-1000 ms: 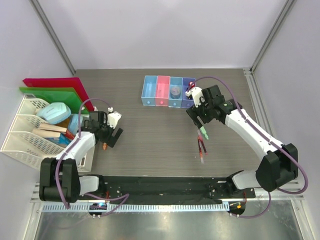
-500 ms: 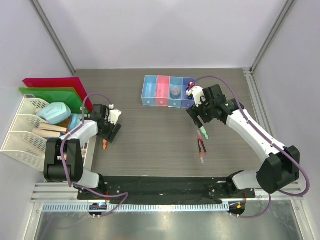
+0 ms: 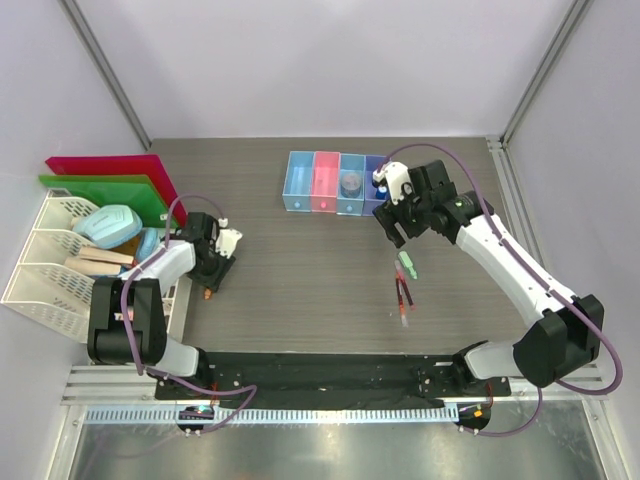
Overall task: Sort the stationery into containers
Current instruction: Pick up the stationery from the center of the board.
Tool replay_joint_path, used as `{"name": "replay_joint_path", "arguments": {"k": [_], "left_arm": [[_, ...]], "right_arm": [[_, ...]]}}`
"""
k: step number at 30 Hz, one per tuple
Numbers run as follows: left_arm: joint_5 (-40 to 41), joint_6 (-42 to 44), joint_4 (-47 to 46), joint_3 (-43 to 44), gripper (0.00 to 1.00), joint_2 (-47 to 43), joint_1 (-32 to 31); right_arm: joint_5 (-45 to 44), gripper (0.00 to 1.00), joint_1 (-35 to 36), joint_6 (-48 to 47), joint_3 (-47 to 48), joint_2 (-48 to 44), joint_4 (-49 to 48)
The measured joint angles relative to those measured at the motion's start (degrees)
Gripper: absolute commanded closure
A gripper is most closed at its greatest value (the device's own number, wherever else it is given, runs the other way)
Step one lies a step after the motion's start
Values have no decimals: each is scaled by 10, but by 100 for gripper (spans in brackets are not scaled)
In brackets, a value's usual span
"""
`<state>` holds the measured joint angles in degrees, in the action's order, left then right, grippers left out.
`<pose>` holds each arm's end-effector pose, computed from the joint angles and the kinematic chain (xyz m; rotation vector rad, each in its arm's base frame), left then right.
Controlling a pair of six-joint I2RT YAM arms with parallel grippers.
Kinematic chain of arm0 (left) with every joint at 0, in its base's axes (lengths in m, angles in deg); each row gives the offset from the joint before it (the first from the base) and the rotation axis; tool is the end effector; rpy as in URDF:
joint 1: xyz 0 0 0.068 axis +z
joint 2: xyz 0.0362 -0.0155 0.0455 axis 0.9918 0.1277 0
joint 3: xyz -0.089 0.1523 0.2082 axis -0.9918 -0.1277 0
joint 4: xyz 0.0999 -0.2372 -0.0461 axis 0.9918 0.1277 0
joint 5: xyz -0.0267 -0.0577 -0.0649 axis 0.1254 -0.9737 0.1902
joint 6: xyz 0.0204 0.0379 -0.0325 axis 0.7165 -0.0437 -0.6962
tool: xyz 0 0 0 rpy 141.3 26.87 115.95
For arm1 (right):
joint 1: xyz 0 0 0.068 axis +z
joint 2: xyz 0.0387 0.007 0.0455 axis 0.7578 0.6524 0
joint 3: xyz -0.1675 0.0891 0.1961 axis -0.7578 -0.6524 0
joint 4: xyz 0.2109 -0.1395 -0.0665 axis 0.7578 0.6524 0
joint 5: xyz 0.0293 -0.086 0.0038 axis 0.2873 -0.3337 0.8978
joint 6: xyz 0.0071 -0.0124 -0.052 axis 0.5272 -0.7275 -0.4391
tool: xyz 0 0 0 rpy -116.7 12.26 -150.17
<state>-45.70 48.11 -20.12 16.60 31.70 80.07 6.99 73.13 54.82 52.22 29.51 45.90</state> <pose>0.2485 -0.0118 0.1616 0.6725 2.7843 0.0552 0.2593 0.1164 0.3208 -0.9160 2.2533 0.0919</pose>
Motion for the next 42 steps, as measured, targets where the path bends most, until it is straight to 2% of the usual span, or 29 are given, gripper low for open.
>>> {"name": "replay_joint_path", "arguments": {"k": [2,3,9,14,18,23,28,36,42], "left_arm": [[2,0,8,0,70,0,0],[2,0,10,0,76,0,0],[5,0,16,11,100,13,0],[1,-1,16,29,100,28,0],[-34,-7,22,54,100,30,0],[-104,-34,21,140,100,32,-4],[-156,-77,-27,238,100,61,-27],[-209,-146,-102,381,100,198,-80],[-228,-185,-134,494,100,303,-86]], "right_arm": [[0,18,0,0,0,0,2],[0,18,0,0,0,0,4],[-2,17,0,-3,-6,-7,10],[-11,17,-1,-10,-36,-23,9],[-14,17,-7,-14,-73,-24,6],[-16,17,-23,5,-117,-17,-15],[-37,18,-29,32,-123,15,-61],[-53,25,-35,48,-127,99,-120],[-46,31,-61,50,-127,147,-136]]}}
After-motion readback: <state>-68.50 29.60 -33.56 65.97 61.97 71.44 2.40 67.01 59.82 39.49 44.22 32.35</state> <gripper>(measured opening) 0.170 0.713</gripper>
